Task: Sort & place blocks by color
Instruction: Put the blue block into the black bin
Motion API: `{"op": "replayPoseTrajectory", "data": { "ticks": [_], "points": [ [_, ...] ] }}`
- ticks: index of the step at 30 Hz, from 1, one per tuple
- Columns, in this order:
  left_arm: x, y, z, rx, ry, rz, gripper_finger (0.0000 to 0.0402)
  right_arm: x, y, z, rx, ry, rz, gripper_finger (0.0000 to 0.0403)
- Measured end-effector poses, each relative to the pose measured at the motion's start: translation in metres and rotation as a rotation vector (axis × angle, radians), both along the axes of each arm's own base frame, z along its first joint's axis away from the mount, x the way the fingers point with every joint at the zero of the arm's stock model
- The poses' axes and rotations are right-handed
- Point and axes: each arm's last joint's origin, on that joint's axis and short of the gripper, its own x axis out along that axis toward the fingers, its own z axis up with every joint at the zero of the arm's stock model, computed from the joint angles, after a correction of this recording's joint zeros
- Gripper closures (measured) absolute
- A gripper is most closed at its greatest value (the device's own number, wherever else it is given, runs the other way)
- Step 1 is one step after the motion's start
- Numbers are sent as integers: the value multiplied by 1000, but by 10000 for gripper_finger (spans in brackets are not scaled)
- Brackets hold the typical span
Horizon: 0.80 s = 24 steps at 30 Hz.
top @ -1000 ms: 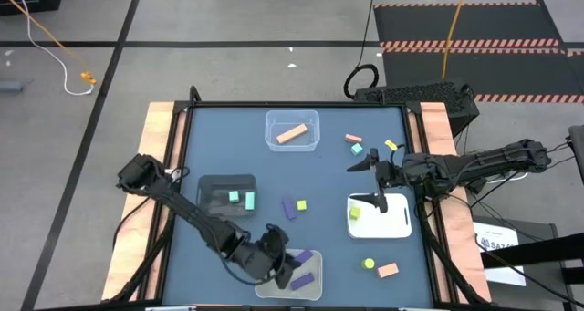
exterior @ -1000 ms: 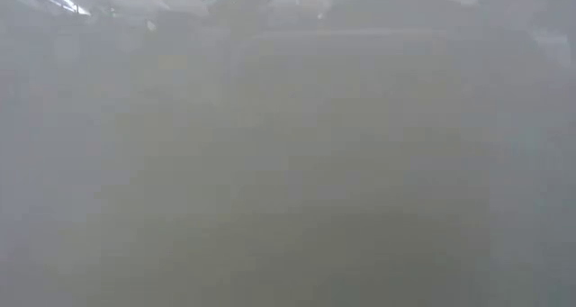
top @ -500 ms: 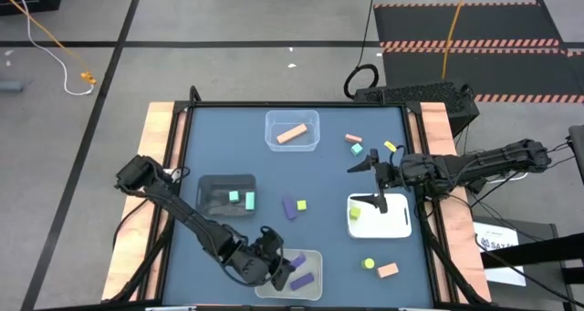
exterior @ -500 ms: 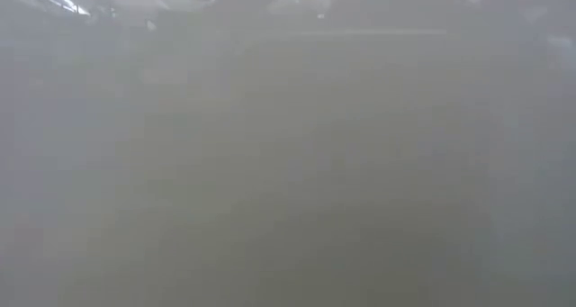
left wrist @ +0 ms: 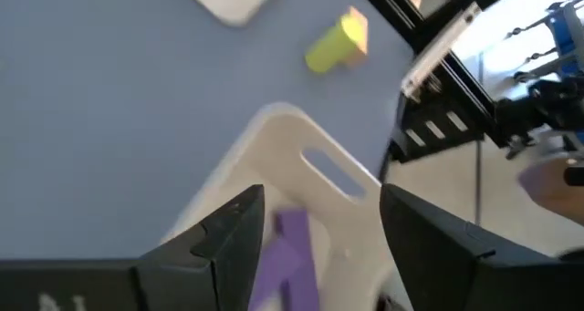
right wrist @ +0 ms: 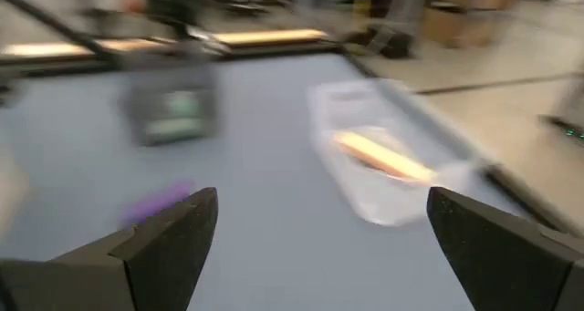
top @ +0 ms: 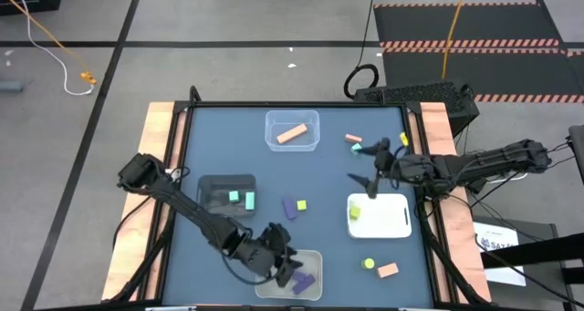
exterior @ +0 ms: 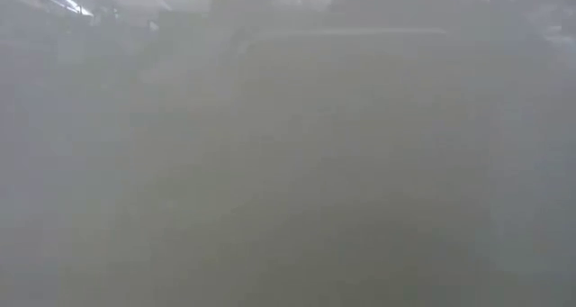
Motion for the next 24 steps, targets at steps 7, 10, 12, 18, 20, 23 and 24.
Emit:
{"op": "replayPoseTrajectory", "data": {
  "ticks": [7,10,12,18,20,23,24],
  "points": [
    [25,49,-1,109,-1,63,190,-3,-27,-16,81,109,-278,18],
    [35,75,-1,140,7,81,188,-3,-41,-26,162,154,-415,18],
    [41,91,-1,151,13,87,188,-2,-51,-33,222,182,-472,18],
    [51,134,-3,132,54,101,188,3,-75,-53,384,255,-550,18],
    [52,145,-4,124,69,97,188,5,-81,-58,384,272,-578,18],
    [54,157,-4,116,79,85,188,9,-88,-66,402,291,-583,18],
    [54,160,-4,119,85,80,188,11,-90,-68,414,291,-573,18]
  ]
}}
